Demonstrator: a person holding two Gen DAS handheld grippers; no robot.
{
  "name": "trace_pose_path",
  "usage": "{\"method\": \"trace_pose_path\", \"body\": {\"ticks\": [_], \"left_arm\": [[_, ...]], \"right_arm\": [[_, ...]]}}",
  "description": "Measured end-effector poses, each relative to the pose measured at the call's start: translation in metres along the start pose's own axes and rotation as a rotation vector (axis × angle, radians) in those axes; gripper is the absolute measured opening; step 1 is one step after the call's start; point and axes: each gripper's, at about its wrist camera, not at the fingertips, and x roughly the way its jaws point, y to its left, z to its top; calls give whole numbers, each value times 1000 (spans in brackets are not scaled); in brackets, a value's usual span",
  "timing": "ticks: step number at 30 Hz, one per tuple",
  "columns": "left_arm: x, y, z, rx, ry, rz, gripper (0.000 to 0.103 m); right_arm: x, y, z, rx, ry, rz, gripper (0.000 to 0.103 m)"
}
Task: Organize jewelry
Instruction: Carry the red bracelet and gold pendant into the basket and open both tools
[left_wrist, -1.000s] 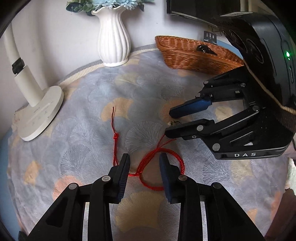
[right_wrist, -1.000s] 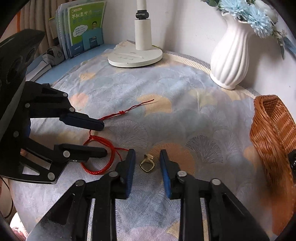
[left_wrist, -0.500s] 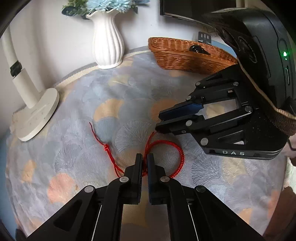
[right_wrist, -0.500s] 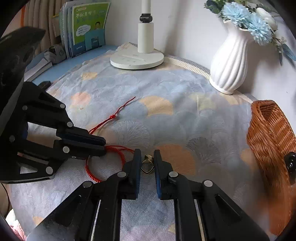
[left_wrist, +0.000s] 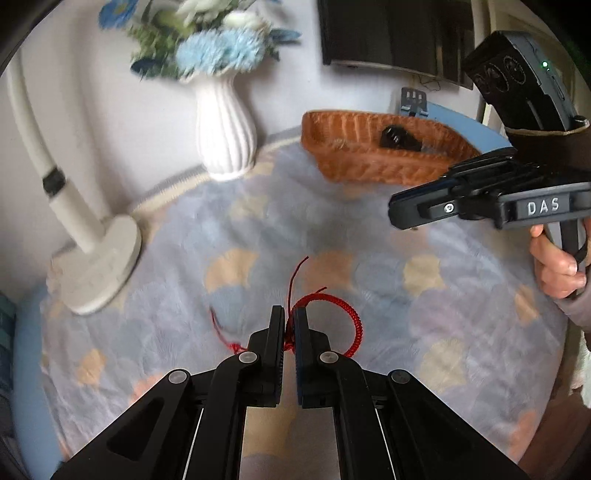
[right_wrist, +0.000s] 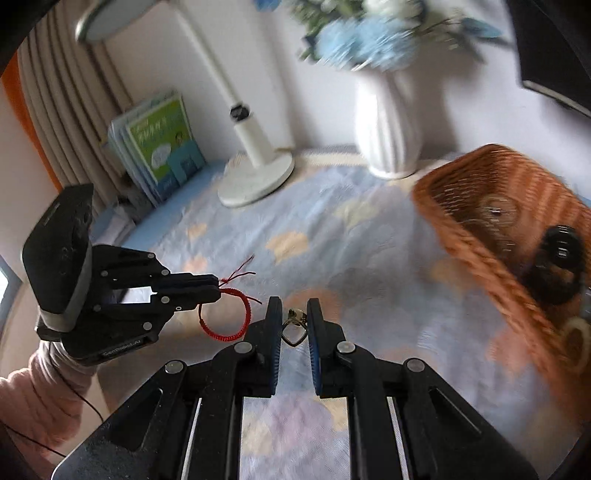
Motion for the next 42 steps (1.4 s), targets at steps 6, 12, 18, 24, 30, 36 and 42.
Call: {"method": "trace_pose_path", "body": {"ticks": [6,12,18,24,30,36,42], "left_arm": [[-21,-29,42,56,-94,-16,5],[-34,-67,90,123,-187,-37,5],[-32,-93,156,106,-298,-76,4],[12,-100,207,22,-314,-52,4],[98,-86,234,-129,-203,-123,4],[147,-78,223,-178,-136,-188,4],[163,-75,217,-200,-107,-179,4]], "right_arm": [[-55,-22,-2,31,-94,-72,15],[-108,-56,-2,70,-212,-199,15],[-152,-92,6,155,-341,-346,15],[-166,-131,22,247,-399,-503,15],[-159,-183,21,366,-369,-547,15],[-134,-215,12,435,-274,-576,15],[-119,-217,6,438,-212,-607,15]]}}
